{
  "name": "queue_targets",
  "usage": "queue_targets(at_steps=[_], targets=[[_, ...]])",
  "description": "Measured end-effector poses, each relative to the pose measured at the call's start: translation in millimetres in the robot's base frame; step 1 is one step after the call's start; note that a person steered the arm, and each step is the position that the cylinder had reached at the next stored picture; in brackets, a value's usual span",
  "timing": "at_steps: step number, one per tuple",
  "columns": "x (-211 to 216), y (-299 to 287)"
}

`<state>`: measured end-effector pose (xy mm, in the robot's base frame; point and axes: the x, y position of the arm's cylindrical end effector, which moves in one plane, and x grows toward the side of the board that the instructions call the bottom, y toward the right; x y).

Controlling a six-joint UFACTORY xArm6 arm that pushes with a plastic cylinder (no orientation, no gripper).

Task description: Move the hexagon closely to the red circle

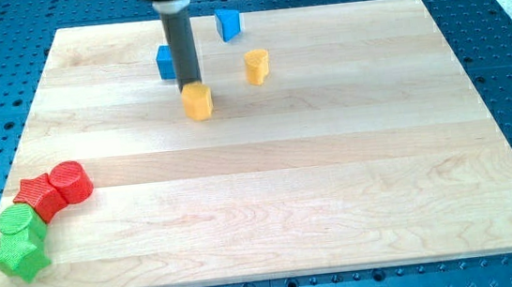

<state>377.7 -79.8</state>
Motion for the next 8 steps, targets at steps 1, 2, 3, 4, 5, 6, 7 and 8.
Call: queue_targets(at_steps=[1, 2, 3, 4, 5, 6, 7, 8], targets=[[55, 0], [52, 10], [31, 47], [111, 2], [151, -27], [110, 27], [165, 52], [202, 6]])
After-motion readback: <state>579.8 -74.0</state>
